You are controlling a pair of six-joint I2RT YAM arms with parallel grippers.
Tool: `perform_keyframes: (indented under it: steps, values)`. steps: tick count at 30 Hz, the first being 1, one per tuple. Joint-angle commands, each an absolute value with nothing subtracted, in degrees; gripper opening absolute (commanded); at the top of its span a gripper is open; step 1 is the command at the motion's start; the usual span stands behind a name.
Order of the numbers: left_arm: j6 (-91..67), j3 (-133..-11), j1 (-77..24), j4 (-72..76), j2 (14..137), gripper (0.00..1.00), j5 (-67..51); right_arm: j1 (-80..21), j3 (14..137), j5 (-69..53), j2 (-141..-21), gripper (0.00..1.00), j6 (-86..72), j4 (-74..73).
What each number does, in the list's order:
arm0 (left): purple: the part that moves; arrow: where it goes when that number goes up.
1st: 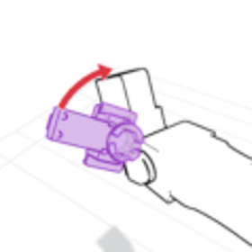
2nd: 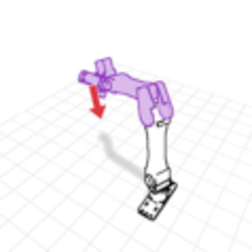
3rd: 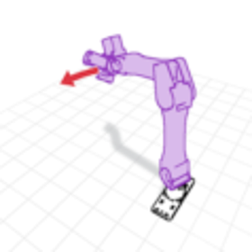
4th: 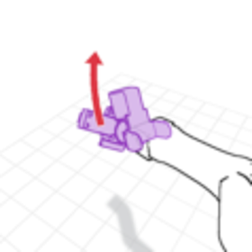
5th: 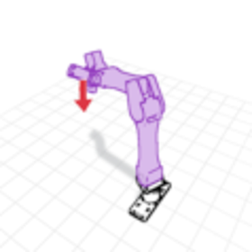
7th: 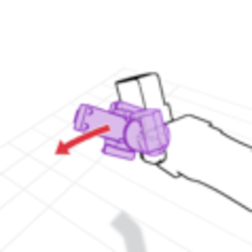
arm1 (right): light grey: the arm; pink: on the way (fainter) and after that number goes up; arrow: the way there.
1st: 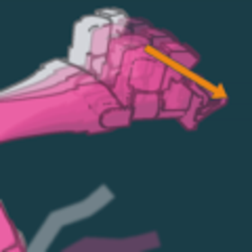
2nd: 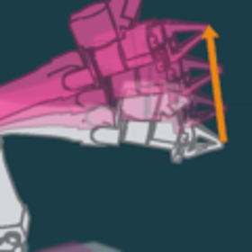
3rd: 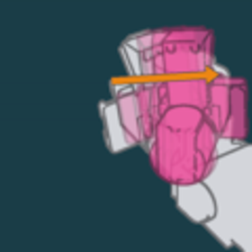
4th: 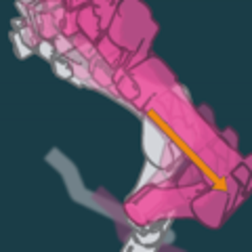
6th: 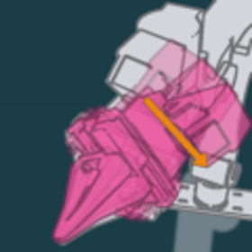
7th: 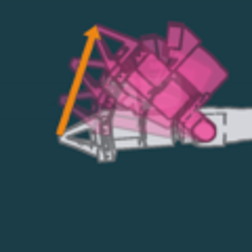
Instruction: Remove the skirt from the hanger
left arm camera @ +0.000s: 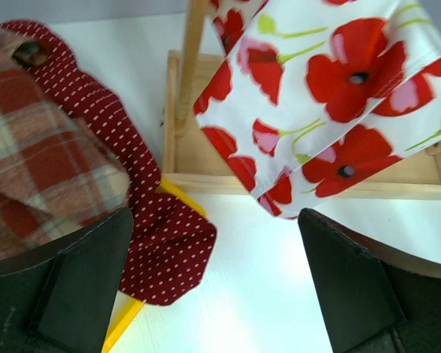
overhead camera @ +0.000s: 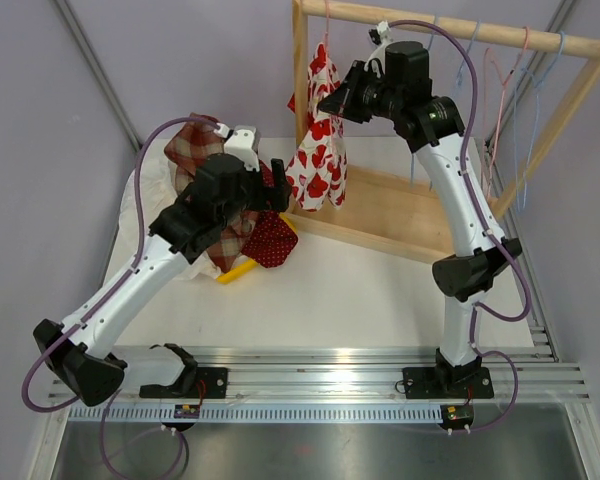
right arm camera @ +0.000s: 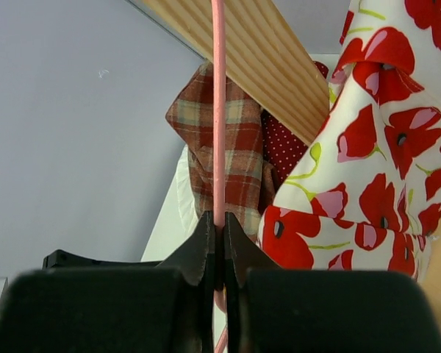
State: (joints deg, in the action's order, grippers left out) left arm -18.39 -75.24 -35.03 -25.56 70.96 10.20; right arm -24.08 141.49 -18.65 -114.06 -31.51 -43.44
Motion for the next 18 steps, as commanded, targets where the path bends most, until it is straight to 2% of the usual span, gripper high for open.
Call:
perform_keyframes:
  steps: [1, 4, 7, 18]
  values:
    - [-15.7, -83.5, -38.1, -23.0, 72.6, 0.99, 11.7, -24.4, 150.0, -18.8, -111.7, 0.00, -32.0, -43.8]
    - [-14.8, -85.1, -39.5, -20.7, 72.8, 0.99, 6.4, -24.4, 151.2, -18.5, -110.1, 0.00, -32.1, -44.6]
    - [-14.2, -84.6, -40.6, -17.5, 72.9, 0.99, 3.3, -24.3, 147.2, -18.7, -106.7, 0.00, -32.3, -43.8]
    - [-7.2, -78.7, -40.7, -6.5, 74.4, 0.99, 5.7, -24.3, 137.0, -23.6, -94.8, 0.00, -35.0, -43.5]
